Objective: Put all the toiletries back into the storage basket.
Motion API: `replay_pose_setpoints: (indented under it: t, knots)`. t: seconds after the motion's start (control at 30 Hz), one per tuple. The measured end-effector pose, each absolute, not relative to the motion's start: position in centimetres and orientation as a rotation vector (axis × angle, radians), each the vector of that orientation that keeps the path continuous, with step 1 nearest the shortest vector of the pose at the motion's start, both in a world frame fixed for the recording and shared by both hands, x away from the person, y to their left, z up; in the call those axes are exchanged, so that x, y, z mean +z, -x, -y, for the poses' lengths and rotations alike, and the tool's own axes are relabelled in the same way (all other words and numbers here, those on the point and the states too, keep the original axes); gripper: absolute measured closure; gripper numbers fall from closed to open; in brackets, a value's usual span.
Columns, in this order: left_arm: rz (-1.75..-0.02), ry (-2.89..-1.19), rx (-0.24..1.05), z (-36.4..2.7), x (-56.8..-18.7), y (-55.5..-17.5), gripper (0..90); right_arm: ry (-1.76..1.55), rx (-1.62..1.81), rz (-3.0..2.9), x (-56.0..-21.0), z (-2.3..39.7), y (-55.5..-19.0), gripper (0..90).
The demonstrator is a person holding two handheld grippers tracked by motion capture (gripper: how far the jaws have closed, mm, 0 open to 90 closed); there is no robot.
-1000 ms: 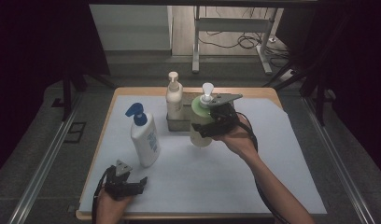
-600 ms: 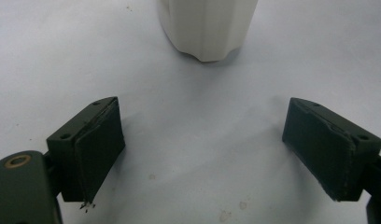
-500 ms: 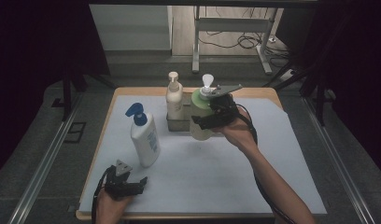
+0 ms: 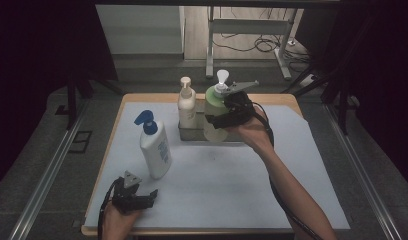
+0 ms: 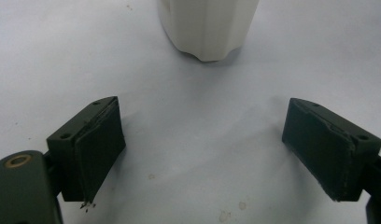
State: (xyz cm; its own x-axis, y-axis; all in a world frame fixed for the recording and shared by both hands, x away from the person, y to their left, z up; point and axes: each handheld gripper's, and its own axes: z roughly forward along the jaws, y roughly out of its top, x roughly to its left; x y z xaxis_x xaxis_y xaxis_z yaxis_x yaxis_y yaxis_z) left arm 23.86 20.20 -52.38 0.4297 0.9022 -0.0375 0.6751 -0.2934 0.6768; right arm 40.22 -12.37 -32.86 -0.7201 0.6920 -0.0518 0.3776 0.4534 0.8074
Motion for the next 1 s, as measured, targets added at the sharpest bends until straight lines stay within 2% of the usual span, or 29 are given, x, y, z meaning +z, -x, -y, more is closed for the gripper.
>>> replay_pose_setpoints:
  t: [1.0]
  knots:
    - [-1.337,-2.057,0.471,-20.1,-52.4,-23.9,12.4,-0.992,1.108,-2.252,-33.7,11.7,-44.7,12.9]
